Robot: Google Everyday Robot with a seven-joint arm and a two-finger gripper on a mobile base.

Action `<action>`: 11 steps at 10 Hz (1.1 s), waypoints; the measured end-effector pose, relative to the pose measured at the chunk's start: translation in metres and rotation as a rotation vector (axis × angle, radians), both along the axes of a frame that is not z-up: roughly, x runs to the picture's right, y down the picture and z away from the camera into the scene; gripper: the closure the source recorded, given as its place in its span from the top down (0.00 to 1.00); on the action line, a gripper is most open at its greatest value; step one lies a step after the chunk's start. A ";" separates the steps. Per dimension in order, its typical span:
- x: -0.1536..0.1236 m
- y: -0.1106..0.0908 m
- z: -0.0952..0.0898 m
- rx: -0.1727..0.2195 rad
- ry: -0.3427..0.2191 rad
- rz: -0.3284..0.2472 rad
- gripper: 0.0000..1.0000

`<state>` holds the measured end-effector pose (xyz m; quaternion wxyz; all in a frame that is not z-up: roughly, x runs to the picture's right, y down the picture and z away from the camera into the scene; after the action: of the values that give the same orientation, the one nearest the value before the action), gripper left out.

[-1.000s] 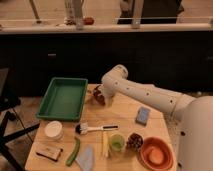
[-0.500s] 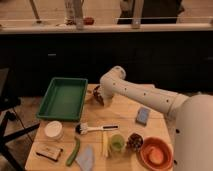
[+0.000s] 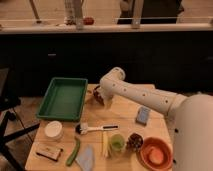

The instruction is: Place fork in table surface

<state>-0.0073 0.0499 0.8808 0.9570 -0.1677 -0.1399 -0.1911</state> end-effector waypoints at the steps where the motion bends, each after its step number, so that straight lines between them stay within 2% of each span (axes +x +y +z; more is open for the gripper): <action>1: 0.002 -0.014 -0.006 0.028 0.005 0.002 0.80; 4: 0.001 -0.047 -0.016 0.112 0.000 0.008 0.80; 7: 0.000 -0.063 -0.006 0.184 -0.040 0.038 0.80; 11: -0.005 -0.074 0.010 0.219 -0.081 0.053 0.80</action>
<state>-0.0126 -0.0241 0.8906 0.9679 -0.0504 -0.1611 -0.1864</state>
